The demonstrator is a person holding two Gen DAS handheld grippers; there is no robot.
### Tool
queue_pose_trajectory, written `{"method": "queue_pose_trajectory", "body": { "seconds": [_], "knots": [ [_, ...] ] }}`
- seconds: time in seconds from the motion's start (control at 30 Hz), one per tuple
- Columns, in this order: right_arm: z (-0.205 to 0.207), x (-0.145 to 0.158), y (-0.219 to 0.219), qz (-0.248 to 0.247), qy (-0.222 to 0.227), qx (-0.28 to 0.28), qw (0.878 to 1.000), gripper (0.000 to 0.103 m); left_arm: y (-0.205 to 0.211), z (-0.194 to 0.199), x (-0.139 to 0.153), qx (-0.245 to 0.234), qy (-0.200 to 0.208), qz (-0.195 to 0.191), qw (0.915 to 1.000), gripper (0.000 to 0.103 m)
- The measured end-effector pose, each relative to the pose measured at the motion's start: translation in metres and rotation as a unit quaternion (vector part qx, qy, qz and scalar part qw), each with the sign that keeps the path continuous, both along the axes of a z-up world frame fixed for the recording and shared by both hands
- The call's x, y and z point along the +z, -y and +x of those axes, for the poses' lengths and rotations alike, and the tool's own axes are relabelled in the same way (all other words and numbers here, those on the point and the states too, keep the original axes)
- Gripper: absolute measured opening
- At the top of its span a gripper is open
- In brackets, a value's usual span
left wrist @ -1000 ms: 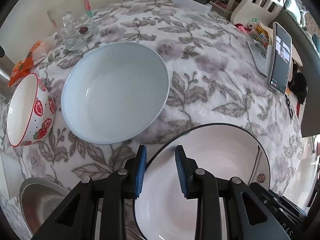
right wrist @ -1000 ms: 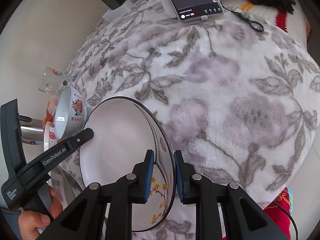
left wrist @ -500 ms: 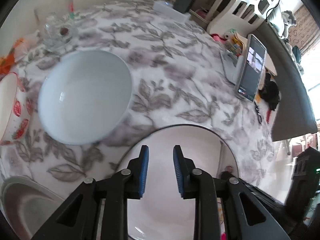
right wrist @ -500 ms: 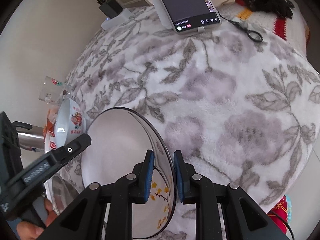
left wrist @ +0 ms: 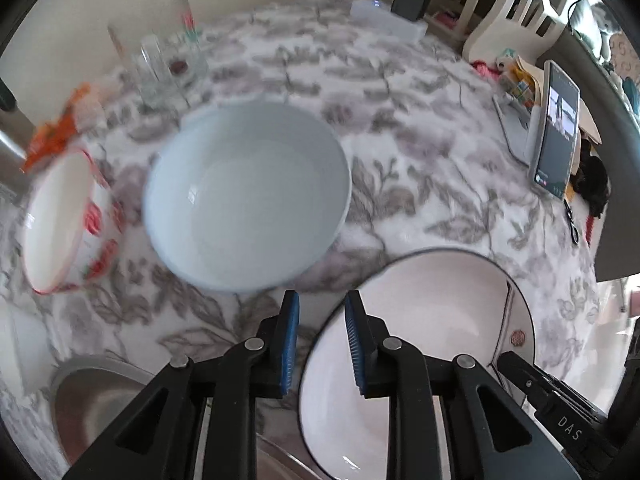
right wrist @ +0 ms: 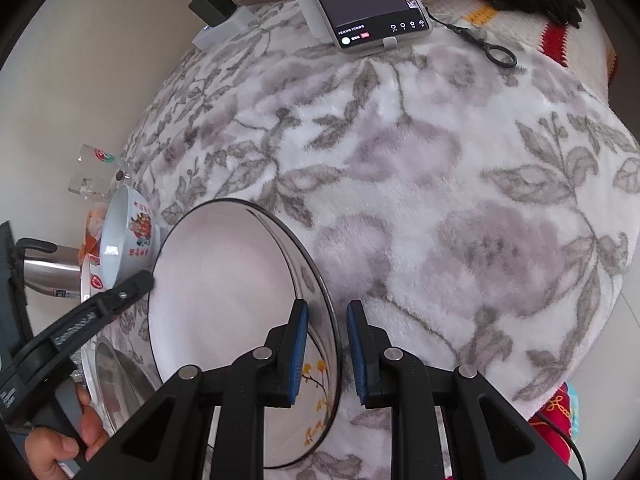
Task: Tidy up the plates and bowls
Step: 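Lift the white plate with the right gripper, tilting it upright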
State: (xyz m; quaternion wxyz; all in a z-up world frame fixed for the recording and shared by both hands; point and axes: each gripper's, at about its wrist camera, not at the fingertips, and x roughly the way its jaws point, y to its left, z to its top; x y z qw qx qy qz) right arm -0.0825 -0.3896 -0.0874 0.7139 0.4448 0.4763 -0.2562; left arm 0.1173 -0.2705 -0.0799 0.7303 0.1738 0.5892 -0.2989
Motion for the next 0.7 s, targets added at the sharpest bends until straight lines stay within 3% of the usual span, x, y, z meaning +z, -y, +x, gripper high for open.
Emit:
{"method": "queue_pose_trajectory", "body": {
  "seconds": [0.3,0.47,0.7],
  "knots": [
    [-0.004,-0.001,-0.012,0.016,-0.002,0.019,1.0,0.017,0.004,-0.005,-0.012,-0.011,-0.005,0.012,0.9999,0.025],
    [-0.007,0.001,-0.009,0.018,0.01,0.009,1.0,0.017,-0.005,0.002,-0.012,0.004,-0.025,-0.019,0.9995,0.024],
    [-0.016,0.014,0.008,-0.02,0.016,-0.022,0.999,0.017,-0.005,-0.002,-0.007,-0.004,-0.058,-0.06,0.9965,0.024]
  ]
}}
